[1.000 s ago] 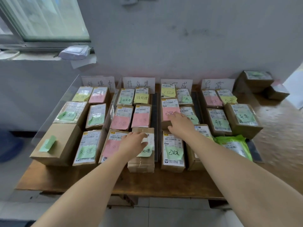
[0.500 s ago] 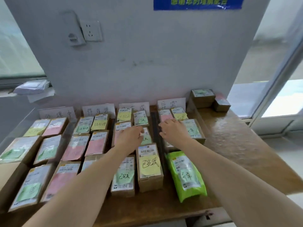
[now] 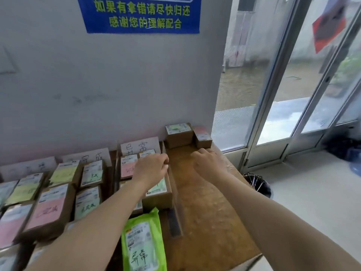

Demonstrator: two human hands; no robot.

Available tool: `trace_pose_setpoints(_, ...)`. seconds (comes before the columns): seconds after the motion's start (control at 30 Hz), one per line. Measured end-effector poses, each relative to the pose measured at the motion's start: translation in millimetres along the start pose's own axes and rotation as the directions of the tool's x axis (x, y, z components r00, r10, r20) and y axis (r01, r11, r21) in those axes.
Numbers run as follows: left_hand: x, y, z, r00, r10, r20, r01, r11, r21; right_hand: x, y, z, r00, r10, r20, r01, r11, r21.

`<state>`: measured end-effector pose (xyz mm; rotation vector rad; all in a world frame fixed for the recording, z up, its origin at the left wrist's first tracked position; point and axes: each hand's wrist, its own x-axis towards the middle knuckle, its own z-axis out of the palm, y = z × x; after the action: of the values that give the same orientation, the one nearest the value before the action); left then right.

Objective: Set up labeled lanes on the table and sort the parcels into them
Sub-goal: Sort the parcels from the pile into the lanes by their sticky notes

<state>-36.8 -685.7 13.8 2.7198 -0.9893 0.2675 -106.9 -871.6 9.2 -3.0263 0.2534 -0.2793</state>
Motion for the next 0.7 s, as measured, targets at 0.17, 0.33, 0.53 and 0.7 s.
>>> trace_pose_setpoints(0.17,66,7,27,0.999,0.041,0.001,-0.041,0.999,-0.009,36,46,7,0.999,0.033,0.043,-0.033,0.999,0.000)
trace_pose_setpoints(0.33,134,22,51,0.998,0.065,0.009,-0.065,0.998,-0.021,73,86,1,0.994,0.081,0.072,-0.083,0.996,0.030)
trace_pose_setpoints(0.53,181,25,74,0.994,0.074,0.076,-0.072,0.997,-0.034,115,123,22,0.980,0.106,0.168,-0.111,0.994,0.022)
trace_pose_setpoints(0.7,210,4,95,0.987,-0.063,0.148,0.064,0.998,-0.003,163,143,49,0.965,0.070,0.253,-0.084,0.995,0.045)
